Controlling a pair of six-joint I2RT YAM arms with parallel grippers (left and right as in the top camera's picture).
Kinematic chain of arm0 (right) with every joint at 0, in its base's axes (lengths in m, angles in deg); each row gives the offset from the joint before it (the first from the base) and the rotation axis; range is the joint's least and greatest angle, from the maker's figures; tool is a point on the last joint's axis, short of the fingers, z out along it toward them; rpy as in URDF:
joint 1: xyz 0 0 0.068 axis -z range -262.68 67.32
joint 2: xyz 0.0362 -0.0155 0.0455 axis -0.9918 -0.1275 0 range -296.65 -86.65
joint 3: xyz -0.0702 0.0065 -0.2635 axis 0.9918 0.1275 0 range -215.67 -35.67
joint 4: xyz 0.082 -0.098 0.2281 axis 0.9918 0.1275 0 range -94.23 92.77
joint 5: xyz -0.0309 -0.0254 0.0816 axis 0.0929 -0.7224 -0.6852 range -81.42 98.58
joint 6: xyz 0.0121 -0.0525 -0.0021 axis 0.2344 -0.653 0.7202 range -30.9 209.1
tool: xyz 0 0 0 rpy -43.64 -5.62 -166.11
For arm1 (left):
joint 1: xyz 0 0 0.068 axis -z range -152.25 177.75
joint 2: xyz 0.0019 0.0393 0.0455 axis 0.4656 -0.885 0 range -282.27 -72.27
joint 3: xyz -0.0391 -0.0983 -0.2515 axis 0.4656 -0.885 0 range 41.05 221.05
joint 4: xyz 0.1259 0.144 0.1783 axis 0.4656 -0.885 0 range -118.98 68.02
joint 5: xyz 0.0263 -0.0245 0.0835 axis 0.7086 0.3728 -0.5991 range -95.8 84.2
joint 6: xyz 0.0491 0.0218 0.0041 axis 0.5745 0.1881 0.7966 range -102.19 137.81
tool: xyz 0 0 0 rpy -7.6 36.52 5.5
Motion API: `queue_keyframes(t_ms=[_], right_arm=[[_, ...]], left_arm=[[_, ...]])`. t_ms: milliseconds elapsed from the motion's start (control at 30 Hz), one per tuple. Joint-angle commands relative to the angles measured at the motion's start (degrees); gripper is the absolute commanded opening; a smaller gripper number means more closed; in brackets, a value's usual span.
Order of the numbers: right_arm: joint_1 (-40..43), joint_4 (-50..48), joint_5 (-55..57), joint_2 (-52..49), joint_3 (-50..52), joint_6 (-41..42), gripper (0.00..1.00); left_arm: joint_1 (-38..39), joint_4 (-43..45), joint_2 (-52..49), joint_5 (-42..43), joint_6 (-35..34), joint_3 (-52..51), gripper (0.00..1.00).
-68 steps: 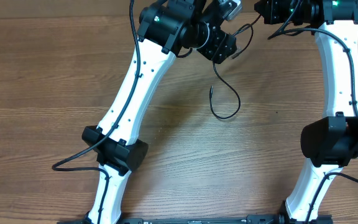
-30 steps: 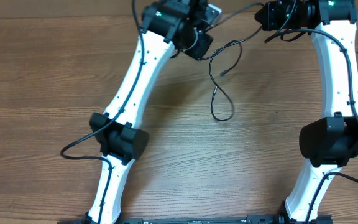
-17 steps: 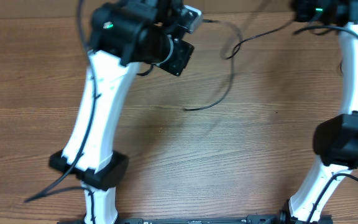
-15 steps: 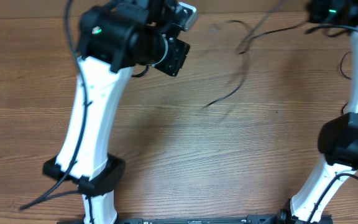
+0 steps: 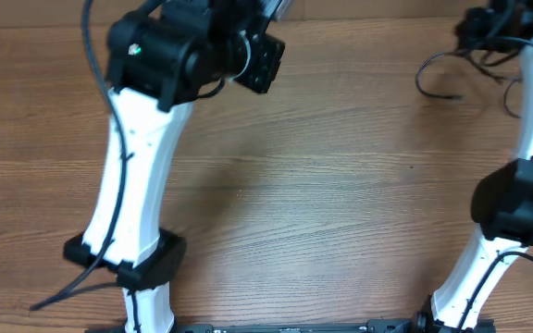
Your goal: Untangle cables
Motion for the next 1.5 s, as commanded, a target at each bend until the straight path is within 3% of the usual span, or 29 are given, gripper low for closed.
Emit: queue_keyframes(t_ms=[0, 133, 300, 333, 600, 1167, 1467], right_arm=[[-5.55, 0.42, -3.15, 3.58, -1.27, 0.63, 0.04], [-9.81, 0.44, 1.09, 8.66, -1.27, 0.63, 0.04], [-11.61, 0.72, 3.63, 15.72, -1.27, 1.36, 0.04], [-11.61, 0.92, 3.61, 17.33, -1.27, 2.10, 0.04], [-11.30, 3.82, 3.04, 24.63, -1.27, 2.36, 0.04], [-11.28, 3.32, 0.11, 25.40, -1.27, 2.86, 0.04], [-11.30, 3.10, -4.20, 27.19, -1.27, 3.67, 0.04]], left_arm=[[0.07, 1.29, -4.57, -0.37, 3.48, 0.39, 0.17], [-0.46, 1.55, -8.92, -0.31, 5.33, 0.39, 0.35], [-0.70, 2.47, -13.55, -0.07, 6.88, 0.39, 0.68], [-0.68, 3.13, -14.45, -0.02, 6.86, 0.39, 0.70], [-0.66, 8.55, -16.68, 8.96, 7.93, 0.39, 0.80], [0.26, 13.07, -16.76, 22.58, 7.91, 0.37, 0.83], [2.14, 21.44, -16.76, 22.77, 5.92, 0.37, 0.86]])
